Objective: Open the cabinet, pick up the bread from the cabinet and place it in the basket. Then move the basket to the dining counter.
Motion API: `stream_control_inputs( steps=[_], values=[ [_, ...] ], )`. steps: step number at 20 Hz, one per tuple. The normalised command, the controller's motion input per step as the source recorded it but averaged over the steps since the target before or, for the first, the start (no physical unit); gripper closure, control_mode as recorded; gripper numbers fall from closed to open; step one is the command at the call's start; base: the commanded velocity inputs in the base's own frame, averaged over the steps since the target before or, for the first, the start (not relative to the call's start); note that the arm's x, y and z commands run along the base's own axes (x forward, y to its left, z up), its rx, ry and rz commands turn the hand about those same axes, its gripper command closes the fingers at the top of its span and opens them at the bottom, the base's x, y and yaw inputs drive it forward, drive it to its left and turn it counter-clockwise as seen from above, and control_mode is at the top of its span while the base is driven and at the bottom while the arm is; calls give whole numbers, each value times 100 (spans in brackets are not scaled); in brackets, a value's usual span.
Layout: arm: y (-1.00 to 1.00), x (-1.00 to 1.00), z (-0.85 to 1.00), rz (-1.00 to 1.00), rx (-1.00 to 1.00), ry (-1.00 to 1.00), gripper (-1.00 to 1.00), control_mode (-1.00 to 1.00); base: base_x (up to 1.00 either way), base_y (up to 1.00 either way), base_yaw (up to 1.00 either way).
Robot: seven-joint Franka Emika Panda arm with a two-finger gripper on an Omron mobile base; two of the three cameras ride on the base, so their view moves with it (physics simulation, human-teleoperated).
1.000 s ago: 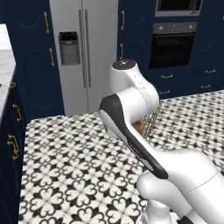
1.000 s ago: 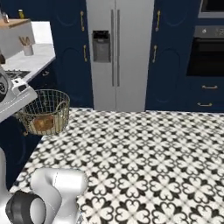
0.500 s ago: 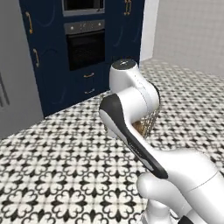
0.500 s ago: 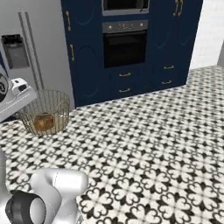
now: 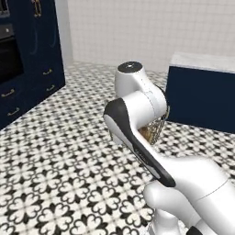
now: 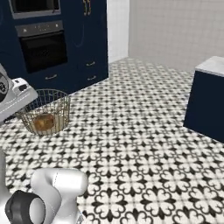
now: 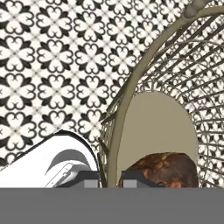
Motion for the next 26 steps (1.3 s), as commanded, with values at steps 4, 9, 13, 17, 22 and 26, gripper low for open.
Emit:
stream_control_inputs(
  steps=[4, 9, 13, 17, 22, 26],
  values=[
    [0, 0, 0, 0, 0, 0, 100, 100, 55, -3, -68],
    [0, 0, 0, 0, 0, 0, 100, 100, 83, 0, -64],
    [0, 0, 0, 0, 0, 0, 100, 100, 100, 0, -54],
    [0, 0, 0, 0, 0, 0, 100, 100, 100, 0, -40],
    [0, 0, 0, 0, 0, 0, 100, 100, 100, 2, -23],
    [0, 0, 0, 0, 0, 0, 100, 100, 100, 0, -15]
  ],
)
